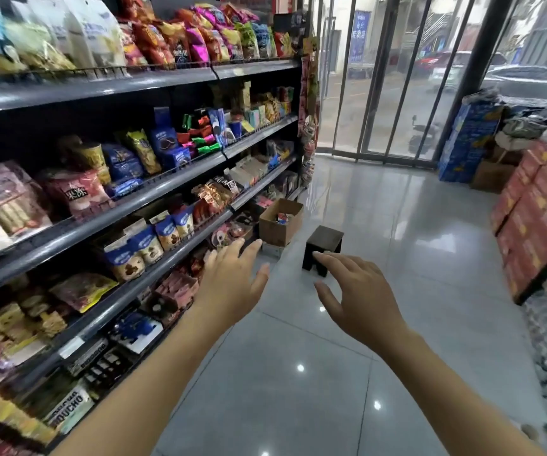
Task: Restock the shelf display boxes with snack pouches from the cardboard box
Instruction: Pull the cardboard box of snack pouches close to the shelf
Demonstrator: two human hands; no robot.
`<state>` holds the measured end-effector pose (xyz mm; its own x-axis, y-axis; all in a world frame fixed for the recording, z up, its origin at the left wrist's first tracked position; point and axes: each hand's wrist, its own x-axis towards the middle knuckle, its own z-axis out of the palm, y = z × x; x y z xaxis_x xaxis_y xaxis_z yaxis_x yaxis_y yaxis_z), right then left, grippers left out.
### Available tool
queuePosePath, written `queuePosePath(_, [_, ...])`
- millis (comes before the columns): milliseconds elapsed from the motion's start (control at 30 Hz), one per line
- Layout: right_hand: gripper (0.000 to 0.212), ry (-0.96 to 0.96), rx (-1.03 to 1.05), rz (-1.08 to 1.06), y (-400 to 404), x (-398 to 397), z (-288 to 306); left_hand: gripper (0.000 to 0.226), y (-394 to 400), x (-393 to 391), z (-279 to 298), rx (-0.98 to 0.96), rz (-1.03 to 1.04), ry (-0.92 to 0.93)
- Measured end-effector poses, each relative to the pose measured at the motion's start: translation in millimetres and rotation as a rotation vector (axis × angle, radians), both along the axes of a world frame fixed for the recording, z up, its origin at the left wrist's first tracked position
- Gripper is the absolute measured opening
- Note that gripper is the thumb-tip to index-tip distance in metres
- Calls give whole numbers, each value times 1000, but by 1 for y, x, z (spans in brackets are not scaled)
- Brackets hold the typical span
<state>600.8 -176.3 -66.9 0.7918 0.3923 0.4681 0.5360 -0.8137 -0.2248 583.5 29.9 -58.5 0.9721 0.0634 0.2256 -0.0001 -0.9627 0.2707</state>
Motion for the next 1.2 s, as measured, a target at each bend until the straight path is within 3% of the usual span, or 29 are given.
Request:
queuePosePath(233, [49,69,17,-13,55,151,0,50,56,157,-4,-110,-66,-72])
queuePosePath(600, [46,73,91,-73,125,350,16,52,126,368,8,11,-97,-53])
queuePosePath(900, [49,128,90,-48,163,529,-5,51,160,539,-20,-28,-88,5])
queuePosePath(1200, [42,180,71,5,208,717,2,50,203,718,-12,-9,-59,24])
